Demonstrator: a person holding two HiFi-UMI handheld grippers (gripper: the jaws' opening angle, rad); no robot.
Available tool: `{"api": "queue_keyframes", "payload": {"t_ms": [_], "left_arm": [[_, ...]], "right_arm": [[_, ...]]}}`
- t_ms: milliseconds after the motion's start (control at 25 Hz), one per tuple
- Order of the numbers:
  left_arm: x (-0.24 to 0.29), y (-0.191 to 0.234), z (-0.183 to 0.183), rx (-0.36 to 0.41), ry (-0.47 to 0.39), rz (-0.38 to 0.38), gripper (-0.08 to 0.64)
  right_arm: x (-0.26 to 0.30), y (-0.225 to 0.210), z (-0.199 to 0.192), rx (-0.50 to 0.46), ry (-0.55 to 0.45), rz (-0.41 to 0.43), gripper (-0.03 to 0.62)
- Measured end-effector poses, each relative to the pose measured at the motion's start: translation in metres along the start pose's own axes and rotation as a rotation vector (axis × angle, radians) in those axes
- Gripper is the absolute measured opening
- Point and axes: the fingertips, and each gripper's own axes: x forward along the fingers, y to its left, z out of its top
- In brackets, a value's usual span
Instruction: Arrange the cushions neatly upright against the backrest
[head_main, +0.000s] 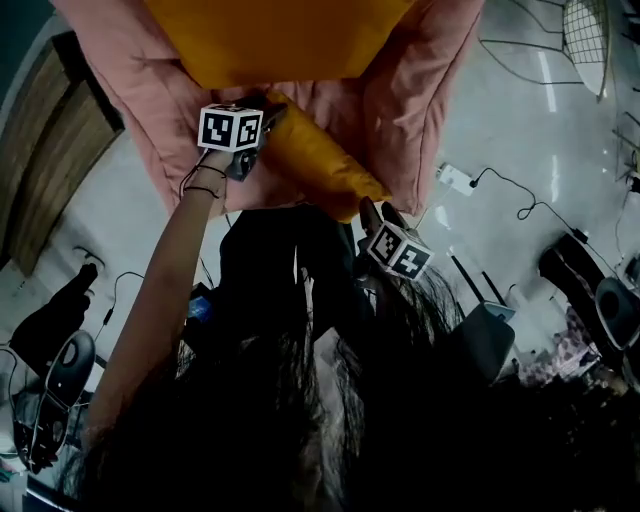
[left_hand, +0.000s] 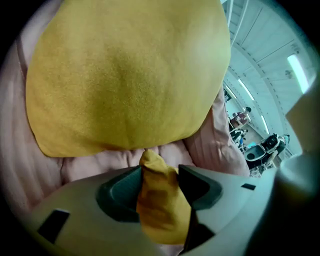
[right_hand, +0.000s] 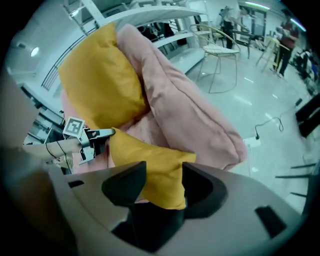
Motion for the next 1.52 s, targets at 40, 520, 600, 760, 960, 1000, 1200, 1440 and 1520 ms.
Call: {"api": "queue_keyframes", "payload": {"t_ms": [40,520,600,760,960,1000,1200,1440,1520], "left_arm": [[0.002,0.002,-0.002,0.004,0.019,0.007,0.224],[0.009,0.0,-0.029,-0.011,0.065,0.114,0.189],[0.008,-0.004,-0.026,0.008,0.076,0.119,0.172],[-0.004,-0.011,-0.016,0.041,0.081,0.085,0.133],[-0.05,-0.01,-0.019,-0.021,-0.014,0.053,0.097],[-0.062,-0.011,-0.019,-0.024,-0.05,0.072,0.094],[-0.116,-0.01,-0.037,-0.126,-0.199,0.171,0.078],[-0.159,0.007,-0.031,-0.347,-0.331,0.267,0.074],[-0.159,0.014,-0.026,-0.388,-0.341,0.287,0.074]], "right_arm": [[0.006,-0.003,-0.008,0.049,-0.004,0.004,0.218],[0.049,-0.02,-0.042,0.172,-0.003,0.065,0.173],[0.046,-0.019,-0.04,0.128,0.009,0.077,0.149],[0.04,-0.011,-0.031,0.027,0.022,0.061,0.109],[0.023,0.01,-0.031,-0.122,0.0,0.065,0.087],[0.019,0.015,-0.027,-0.173,-0.004,0.073,0.083],[0.012,0.037,0.005,-0.442,-0.019,0.115,0.075],[0.033,0.075,0.063,-0.615,0.0,0.163,0.072],[0.044,0.083,0.083,-0.653,0.007,0.157,0.072]]}}
